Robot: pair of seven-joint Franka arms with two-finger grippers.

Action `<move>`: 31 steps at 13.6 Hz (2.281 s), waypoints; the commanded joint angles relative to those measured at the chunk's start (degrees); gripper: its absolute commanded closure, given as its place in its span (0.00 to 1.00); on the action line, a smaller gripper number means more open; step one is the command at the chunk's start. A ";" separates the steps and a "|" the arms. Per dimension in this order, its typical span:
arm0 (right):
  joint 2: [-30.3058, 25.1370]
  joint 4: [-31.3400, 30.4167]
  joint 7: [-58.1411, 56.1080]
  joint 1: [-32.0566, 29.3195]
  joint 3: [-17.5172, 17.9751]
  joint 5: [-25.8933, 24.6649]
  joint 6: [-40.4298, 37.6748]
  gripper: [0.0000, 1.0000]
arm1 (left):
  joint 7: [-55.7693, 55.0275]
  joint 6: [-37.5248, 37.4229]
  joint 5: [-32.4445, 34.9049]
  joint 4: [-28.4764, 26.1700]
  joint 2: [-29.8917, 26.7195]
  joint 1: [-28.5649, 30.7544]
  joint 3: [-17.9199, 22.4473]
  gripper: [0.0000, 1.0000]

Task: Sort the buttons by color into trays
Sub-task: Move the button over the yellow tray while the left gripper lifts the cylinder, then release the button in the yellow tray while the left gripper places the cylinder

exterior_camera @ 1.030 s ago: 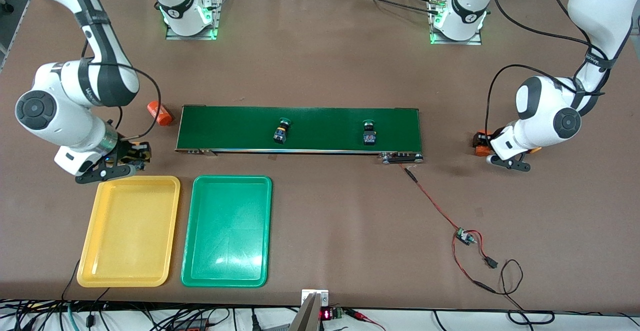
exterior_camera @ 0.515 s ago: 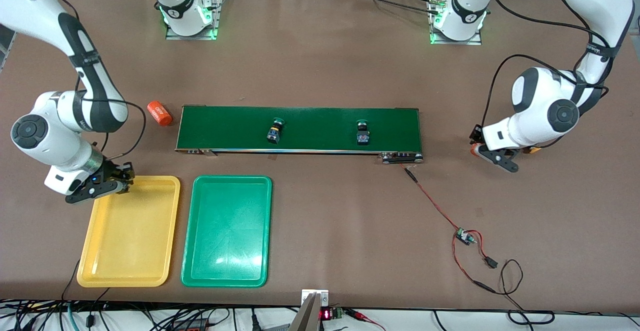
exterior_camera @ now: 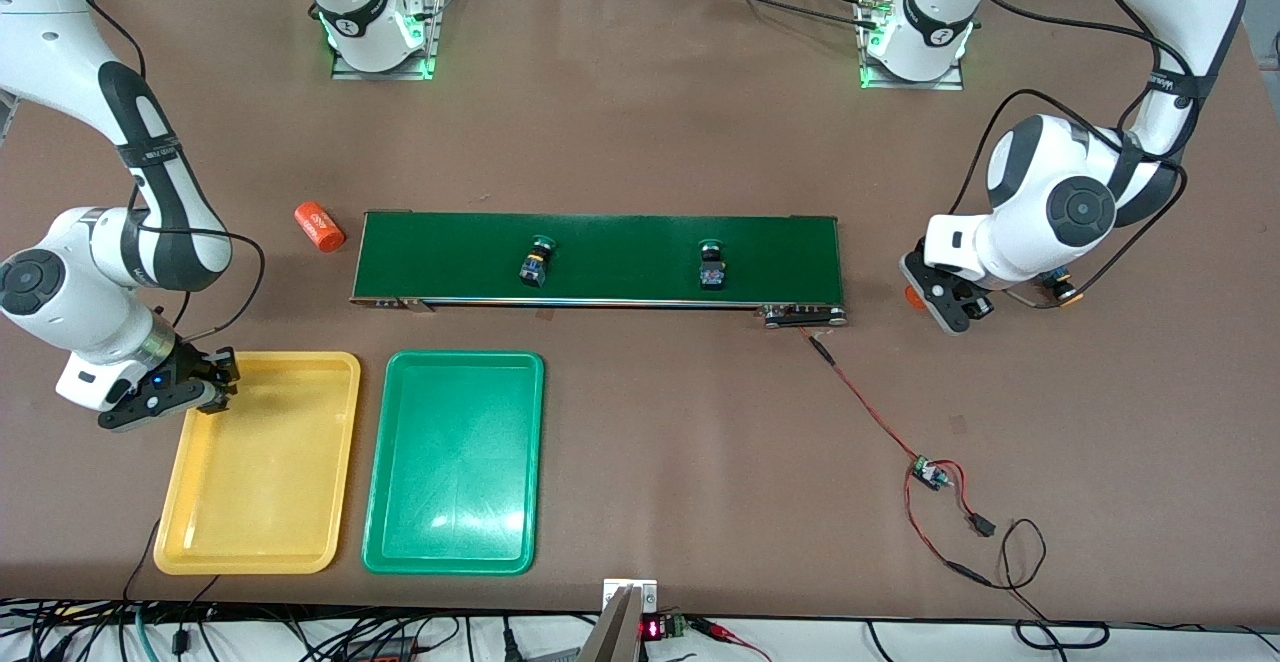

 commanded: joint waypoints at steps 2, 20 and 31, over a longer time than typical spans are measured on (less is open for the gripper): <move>3.27 6.24 -1.13 1.14 0.58 -0.73 -0.95 0.91 | 7.33 -0.90 0.67 0.50 -0.68 -3.48 -2.14 1.00; 4.96 12.05 11.77 6.41 1.02 0.33 -10.15 0.00 | 12.27 0.41 0.76 -0.82 1.78 -12.54 -7.15 1.00; -20.08 -4.53 22.95 11.07 1.02 13.76 -31.98 0.00 | 12.35 4.11 2.86 -0.82 4.78 -12.90 -6.45 0.00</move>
